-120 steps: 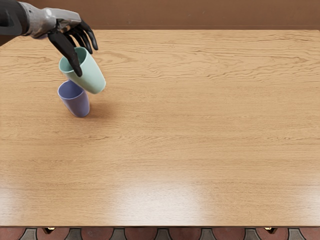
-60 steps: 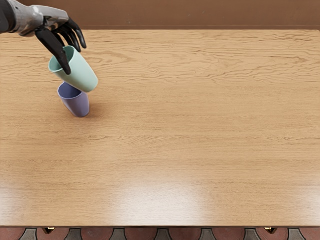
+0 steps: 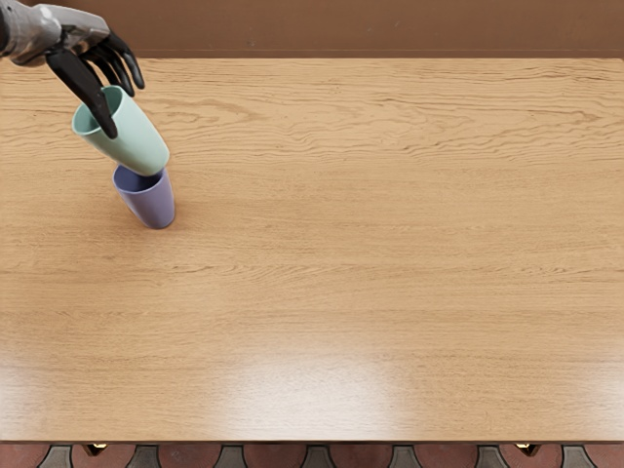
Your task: Pick up cup and place in cup with left hand
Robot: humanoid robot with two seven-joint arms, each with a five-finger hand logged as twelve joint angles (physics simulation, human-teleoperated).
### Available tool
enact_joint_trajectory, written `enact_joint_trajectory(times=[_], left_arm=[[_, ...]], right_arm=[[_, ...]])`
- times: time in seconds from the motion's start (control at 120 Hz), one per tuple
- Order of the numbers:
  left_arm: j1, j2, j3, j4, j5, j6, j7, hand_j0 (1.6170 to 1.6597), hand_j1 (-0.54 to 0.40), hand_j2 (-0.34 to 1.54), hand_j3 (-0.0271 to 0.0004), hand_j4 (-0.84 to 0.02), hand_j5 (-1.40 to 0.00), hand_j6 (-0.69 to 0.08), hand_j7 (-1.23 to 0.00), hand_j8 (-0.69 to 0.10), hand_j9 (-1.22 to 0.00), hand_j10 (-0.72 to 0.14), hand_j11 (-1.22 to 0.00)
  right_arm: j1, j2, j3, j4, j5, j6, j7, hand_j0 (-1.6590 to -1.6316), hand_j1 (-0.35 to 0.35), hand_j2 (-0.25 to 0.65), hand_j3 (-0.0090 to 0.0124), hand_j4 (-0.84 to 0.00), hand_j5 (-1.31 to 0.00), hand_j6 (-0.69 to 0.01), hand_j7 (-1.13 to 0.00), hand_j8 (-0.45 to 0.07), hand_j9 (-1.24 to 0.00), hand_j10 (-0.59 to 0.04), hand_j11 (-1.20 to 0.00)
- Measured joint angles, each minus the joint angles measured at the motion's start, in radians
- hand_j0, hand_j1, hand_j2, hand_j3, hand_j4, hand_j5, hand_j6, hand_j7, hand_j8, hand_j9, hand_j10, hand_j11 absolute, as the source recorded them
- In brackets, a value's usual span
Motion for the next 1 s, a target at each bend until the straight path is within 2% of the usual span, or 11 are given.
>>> enact_joint_trajectory(times=[0.117,0.167,0.208,0.367,0.592,0.642,0.85,1.0], left_arm=[[0.009,0.004,0.005,0.014,0.001,-0.002,0.000,1.6568,-0.224,0.53,0.0000,-0.658,-0.92,-0.570,-0.93,-0.317,-0.89,-0.317,-0.89],[0.018,0.004,0.005,0.017,0.002,-0.002,0.000,1.6566,-0.223,0.53,0.0000,-0.661,-0.91,-0.585,-0.93,-0.329,-0.89,-0.345,-0.89],[0.022,0.005,0.006,0.019,0.002,-0.003,0.000,1.6568,-0.229,0.54,0.0000,-0.659,-0.92,-0.584,-0.93,-0.323,-0.89,-0.327,-0.89],[0.023,0.006,0.006,0.024,0.002,-0.005,0.000,1.6569,-0.243,0.55,0.0000,-0.653,-0.94,-0.567,-0.94,-0.311,-0.89,-0.315,-0.89],[0.029,0.000,0.007,0.056,0.006,-0.010,0.000,1.6565,-0.226,0.53,0.0000,-0.664,-0.93,-0.583,-0.94,-0.326,-0.90,-0.335,-0.90],[0.035,-0.004,0.007,0.067,0.007,-0.013,0.000,1.6565,-0.223,0.55,0.0000,-0.664,-0.93,-0.581,-0.95,-0.327,-0.90,-0.319,-0.90],[0.040,-0.019,0.007,0.092,0.008,-0.017,0.000,1.6567,-0.229,0.60,0.0000,-0.673,-0.95,-0.607,-0.94,-0.341,-0.91,-0.359,-0.91],[0.040,-0.024,0.007,0.096,0.007,-0.017,0.000,1.6568,-0.238,0.64,0.0000,-0.681,-0.95,-0.615,-0.96,-0.343,-0.92,-0.343,-0.92]], right_arm=[[0.001,0.000,0.000,0.000,0.000,0.000,0.000,-1.6581,-0.349,0.000,0.0000,0.000,0.00,0.000,0.00,0.000,0.00,0.000,0.00],[0.001,0.000,0.000,0.000,0.000,0.000,0.000,-1.6581,-0.349,0.000,0.0000,0.000,0.00,0.000,0.00,0.000,0.00,0.000,0.00],[0.001,0.000,0.000,0.000,0.000,0.000,0.000,-1.6581,-0.349,0.000,0.0000,0.000,0.00,0.000,0.00,0.000,0.00,0.000,0.00],[0.001,0.000,0.000,0.000,0.000,0.000,0.000,-1.6581,-0.349,0.000,0.0000,0.000,0.00,0.000,0.00,0.000,0.00,0.000,0.00],[0.001,0.000,0.000,0.000,0.000,0.000,0.000,-1.6581,-0.349,0.000,0.0000,0.000,0.00,0.000,0.00,0.000,0.00,0.000,0.00],[0.001,0.000,0.000,0.000,0.000,0.000,0.000,-1.6581,-0.349,0.000,0.0000,0.000,0.00,0.000,0.00,0.000,0.00,0.000,0.00],[0.001,0.000,0.000,0.000,0.000,0.000,0.000,-1.6581,-0.349,0.000,0.0000,0.000,0.00,0.000,0.00,0.000,0.00,0.000,0.00],[0.002,0.000,0.000,0.000,0.000,0.000,0.000,-1.6581,-0.349,0.000,0.0000,0.000,0.00,0.000,0.00,0.000,0.00,0.000,0.00]])
